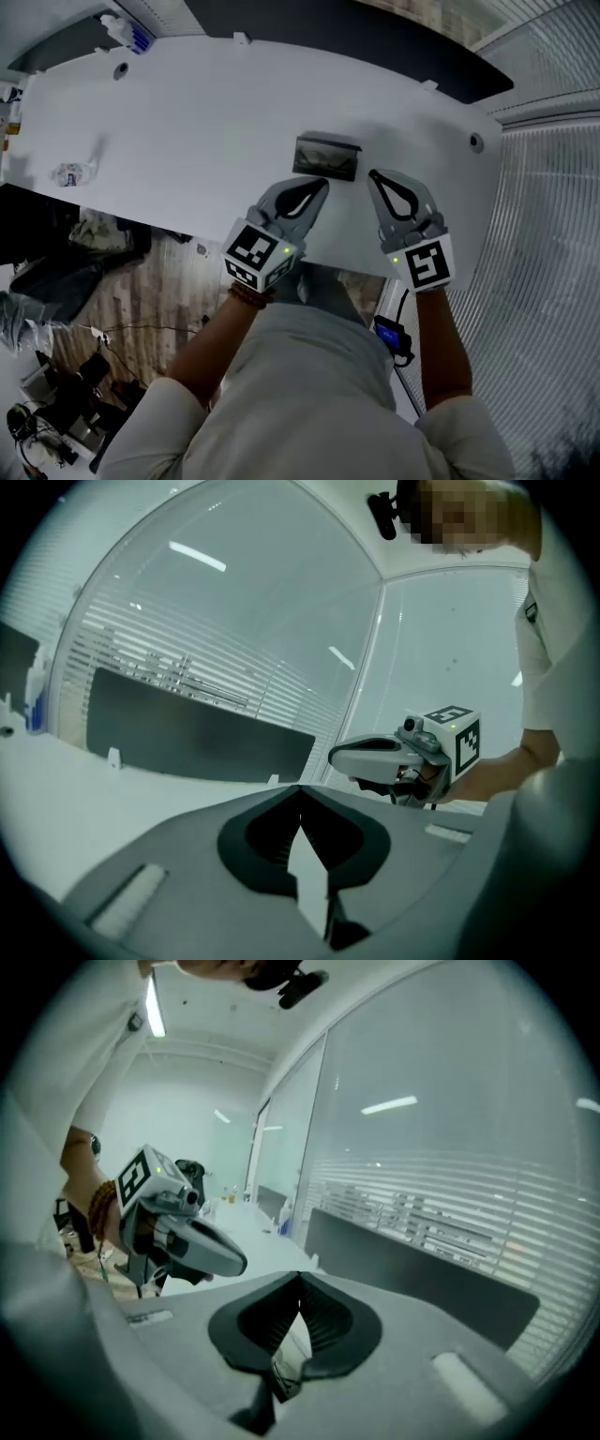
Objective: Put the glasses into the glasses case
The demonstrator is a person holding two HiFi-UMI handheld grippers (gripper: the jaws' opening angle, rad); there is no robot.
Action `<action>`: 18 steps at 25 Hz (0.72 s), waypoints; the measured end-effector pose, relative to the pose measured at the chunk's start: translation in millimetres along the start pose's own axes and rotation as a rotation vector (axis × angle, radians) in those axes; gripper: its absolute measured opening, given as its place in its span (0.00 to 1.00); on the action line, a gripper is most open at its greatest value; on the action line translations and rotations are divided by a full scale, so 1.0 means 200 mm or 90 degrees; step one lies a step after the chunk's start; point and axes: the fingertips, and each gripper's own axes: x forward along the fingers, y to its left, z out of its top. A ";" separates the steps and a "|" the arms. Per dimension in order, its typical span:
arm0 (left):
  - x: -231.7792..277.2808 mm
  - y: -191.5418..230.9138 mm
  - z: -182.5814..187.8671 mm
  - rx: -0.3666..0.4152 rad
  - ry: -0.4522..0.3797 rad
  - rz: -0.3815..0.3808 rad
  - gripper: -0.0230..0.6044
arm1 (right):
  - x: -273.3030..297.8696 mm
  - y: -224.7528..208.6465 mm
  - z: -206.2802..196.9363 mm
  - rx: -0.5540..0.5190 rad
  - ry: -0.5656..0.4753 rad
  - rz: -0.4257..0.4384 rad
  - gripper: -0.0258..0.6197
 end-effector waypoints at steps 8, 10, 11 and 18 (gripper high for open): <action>-0.10 -0.46 0.46 0.068 -0.078 -0.076 0.04 | -0.54 -0.13 0.50 0.121 -0.150 -0.157 0.04; -0.13 -0.58 0.53 0.074 -0.093 -0.096 0.04 | -0.67 -0.10 0.55 0.121 -0.171 -0.174 0.04; -0.15 -0.63 0.55 0.076 -0.099 -0.104 0.04 | -0.72 -0.09 0.57 0.129 -0.184 -0.178 0.04; -0.21 -0.87 0.62 0.094 -0.112 -0.117 0.04 | -0.96 -0.01 0.66 0.212 -0.230 -0.206 0.04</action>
